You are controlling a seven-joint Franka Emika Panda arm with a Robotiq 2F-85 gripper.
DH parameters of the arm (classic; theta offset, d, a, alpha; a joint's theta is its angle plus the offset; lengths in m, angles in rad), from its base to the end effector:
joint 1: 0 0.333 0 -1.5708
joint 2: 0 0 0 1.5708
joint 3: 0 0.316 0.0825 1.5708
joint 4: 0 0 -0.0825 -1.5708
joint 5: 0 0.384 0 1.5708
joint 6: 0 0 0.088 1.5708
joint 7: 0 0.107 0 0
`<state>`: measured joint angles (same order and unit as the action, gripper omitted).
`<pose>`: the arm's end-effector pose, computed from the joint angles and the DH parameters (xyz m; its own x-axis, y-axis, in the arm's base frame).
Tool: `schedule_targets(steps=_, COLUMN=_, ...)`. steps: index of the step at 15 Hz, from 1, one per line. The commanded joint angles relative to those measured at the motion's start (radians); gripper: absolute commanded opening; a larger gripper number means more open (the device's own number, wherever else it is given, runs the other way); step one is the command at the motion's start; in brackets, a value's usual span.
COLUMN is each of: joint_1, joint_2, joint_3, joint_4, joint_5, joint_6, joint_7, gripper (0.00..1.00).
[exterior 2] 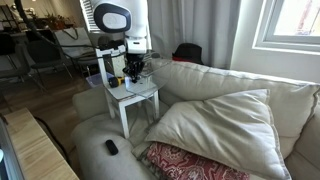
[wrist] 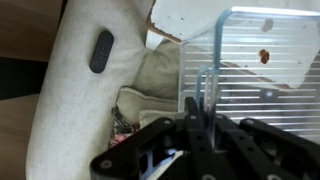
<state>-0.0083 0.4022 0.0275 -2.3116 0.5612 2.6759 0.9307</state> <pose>0.5138 -0.0057 0.1640 0.1503 -0.9580 -0.2440 -0.9884 -0.1405 -0.0574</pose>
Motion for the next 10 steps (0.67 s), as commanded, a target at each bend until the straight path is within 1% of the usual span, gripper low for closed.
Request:
schedule_targets(steps=1, joint_1=0.007, joint_2=0.002, joint_3=-0.012, joint_4=0.002, joint_5=0.003, joint_6=-0.004, joint_7=-0.001, gripper=0.06)
schedule_targets(steps=3, joint_1=0.004, joint_2=0.004, joint_3=-0.015, joint_4=0.002, joint_5=0.003, joint_6=-0.004, joint_7=-0.001, gripper=0.06)
schedule_targets(steps=4, joint_1=0.004, joint_2=0.005, joint_3=-0.015, joint_4=0.003, joint_5=0.003, joint_6=-0.004, joint_7=-0.001, gripper=0.01)
schedule_targets(steps=7, joint_1=0.025, joint_2=-0.002, joint_3=-0.003, joint_4=-0.008, joint_5=0.022, joint_6=0.011, joint_7=0.036, gripper=0.01)
schedule_targets(steps=10, joint_1=0.056, joint_2=-0.011, joint_3=-0.002, joint_4=-0.020, joint_5=0.014, joint_6=0.019, joint_7=0.102, gripper=0.01)
